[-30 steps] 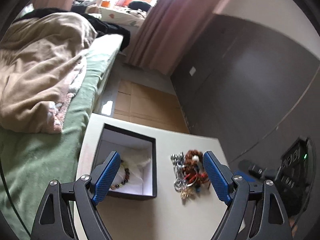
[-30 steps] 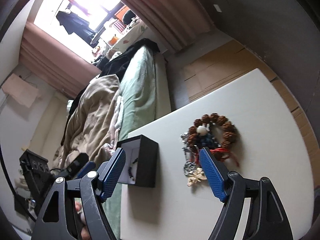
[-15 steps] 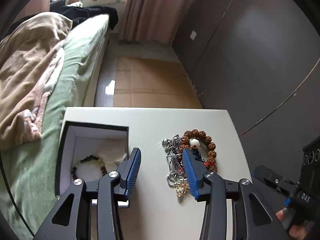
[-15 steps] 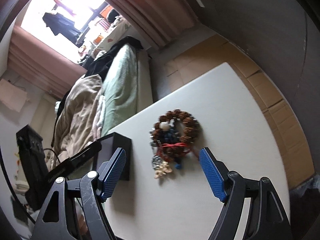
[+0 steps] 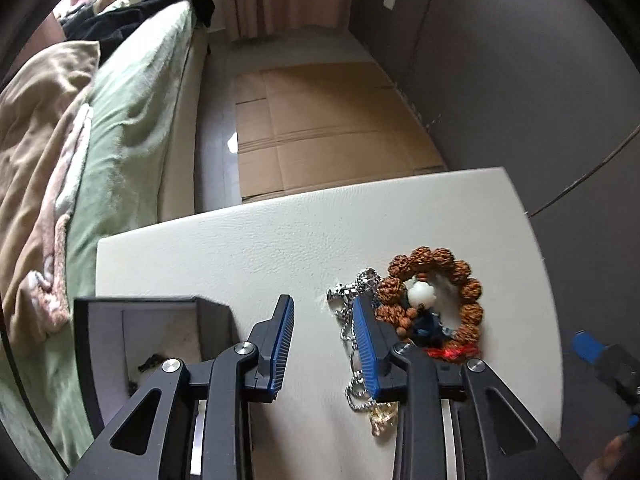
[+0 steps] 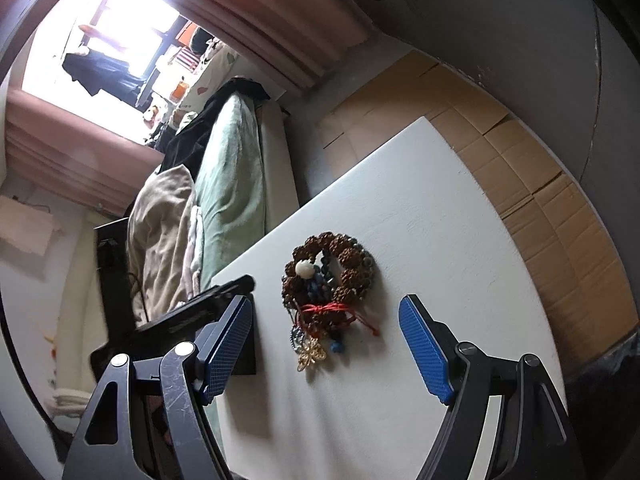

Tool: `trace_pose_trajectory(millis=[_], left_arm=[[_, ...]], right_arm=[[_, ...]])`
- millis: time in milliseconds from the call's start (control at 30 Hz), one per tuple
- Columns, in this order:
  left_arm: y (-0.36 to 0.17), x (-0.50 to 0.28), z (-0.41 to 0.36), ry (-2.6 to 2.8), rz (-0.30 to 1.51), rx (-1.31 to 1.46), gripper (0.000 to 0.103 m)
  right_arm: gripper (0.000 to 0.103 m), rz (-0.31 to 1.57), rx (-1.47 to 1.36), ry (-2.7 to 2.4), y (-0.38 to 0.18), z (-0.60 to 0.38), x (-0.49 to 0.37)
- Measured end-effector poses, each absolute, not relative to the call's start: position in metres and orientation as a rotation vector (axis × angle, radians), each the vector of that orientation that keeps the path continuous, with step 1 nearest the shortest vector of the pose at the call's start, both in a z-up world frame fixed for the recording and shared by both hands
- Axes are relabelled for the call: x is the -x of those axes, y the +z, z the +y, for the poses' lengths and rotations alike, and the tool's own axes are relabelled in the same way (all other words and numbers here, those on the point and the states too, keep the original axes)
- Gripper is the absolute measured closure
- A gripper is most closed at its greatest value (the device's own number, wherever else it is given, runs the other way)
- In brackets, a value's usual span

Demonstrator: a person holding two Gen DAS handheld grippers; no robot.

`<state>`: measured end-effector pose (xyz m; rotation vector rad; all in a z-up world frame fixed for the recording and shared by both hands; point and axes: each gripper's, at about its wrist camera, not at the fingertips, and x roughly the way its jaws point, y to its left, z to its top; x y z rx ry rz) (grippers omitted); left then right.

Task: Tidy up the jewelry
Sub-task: 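Move the left gripper to the silver chain pendant and close on it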

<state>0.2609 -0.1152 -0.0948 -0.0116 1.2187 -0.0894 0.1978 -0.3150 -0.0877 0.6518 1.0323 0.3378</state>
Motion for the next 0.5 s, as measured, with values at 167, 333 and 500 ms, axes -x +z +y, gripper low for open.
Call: trace_pose_trajectory(millis=[167,333,500], left_arm=[[-0.118,-0.274,-0.128,-0.085,1.276,-0.056,0.071],[-0.123,-0.283,-0.132,-0.13,1.296,-0.025,0.071],[-0.129,-0.291,-0.138,-0.137,1.315,-0.045,0.071]], right_arm=[[0.026,1.033,-0.665,0.325,-0.089,-0.325,-0.203],[0.026,1.043,-0.676,0.316,-0.092,-0.331,-0.209],[0.026,1.04,-0.687,0.306,-0.093,-0.337,-0.213]])
